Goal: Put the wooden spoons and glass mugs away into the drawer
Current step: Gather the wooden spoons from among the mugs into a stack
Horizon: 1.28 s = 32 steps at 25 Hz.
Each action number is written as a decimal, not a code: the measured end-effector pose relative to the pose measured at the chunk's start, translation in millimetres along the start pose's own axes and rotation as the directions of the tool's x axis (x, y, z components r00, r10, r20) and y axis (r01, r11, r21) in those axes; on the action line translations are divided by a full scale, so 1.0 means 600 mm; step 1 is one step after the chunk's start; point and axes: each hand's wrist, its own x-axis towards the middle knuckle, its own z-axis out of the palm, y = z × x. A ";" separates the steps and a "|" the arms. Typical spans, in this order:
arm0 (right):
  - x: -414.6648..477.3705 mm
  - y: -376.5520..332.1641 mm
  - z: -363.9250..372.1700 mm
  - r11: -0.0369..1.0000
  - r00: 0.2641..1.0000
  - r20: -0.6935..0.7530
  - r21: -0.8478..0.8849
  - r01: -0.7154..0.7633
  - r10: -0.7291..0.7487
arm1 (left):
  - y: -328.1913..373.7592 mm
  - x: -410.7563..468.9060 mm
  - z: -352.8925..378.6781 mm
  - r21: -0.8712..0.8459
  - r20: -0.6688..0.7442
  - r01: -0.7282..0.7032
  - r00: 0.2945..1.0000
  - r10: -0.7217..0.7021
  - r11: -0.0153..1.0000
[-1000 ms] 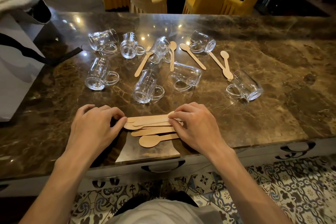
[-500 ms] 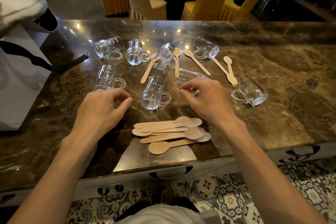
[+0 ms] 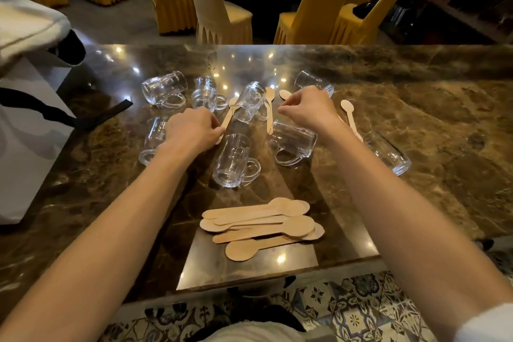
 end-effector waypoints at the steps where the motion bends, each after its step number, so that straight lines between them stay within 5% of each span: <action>1: 0.016 0.003 0.006 1.000 1.000 0.023 -0.011 -0.018 0.018 | 0.000 0.010 0.004 0.009 0.010 0.024 1.000 -0.024 1.000; 8: 0.084 0.020 0.039 0.986 0.974 0.171 -0.096 -0.135 0.149 | 0.004 0.050 0.024 0.028 0.017 0.113 0.993 -0.114 0.993; 17: 0.093 -0.019 0.048 0.945 0.967 0.224 -0.323 -0.040 0.118 | 0.018 0.066 0.037 0.050 -0.076 0.158 0.985 -0.154 0.986; 32: 0.107 0.031 0.035 0.970 0.938 0.259 -0.128 -0.205 0.232 | 0.006 0.040 0.012 -0.237 0.019 0.215 0.976 -0.217 0.947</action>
